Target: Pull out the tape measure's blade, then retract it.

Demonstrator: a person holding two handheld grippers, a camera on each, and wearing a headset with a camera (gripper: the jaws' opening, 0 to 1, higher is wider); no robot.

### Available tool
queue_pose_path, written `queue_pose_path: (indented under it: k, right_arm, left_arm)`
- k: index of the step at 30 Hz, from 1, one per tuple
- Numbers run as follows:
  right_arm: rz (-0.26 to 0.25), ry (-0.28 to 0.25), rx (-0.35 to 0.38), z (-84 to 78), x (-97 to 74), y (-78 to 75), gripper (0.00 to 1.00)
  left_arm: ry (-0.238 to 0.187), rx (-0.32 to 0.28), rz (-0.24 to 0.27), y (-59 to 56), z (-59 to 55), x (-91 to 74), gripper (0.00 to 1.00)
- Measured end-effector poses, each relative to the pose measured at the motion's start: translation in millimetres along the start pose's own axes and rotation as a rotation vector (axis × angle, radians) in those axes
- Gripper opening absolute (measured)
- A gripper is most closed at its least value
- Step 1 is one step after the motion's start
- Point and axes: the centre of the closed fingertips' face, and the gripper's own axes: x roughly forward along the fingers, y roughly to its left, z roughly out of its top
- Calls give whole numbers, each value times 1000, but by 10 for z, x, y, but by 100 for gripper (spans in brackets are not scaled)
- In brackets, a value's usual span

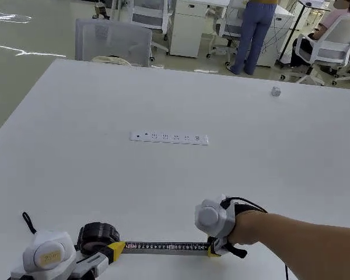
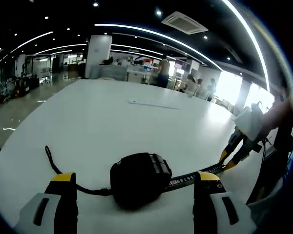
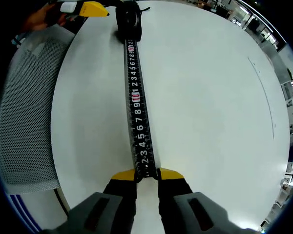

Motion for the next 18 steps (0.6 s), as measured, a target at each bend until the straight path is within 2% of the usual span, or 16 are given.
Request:
queue_pose_path:
  k: [5,11,15,18]
  right_arm:
    - [-1,-12,13,-1,3,-5,16]
    - [-6,10,33,-1,3,4,15]
    - [3,1,41,-9,4,-5,15]
    - [8,-4,38,-9,9,-7,15]
  left_arm:
    - [33,11,16,-25,-52,86,93]
    - [47,-22,33,-40,-60,175,86]
    - [64,-29,34,-51,-79,225,80]
    - [78,-24,39,-43,-106,261,79]
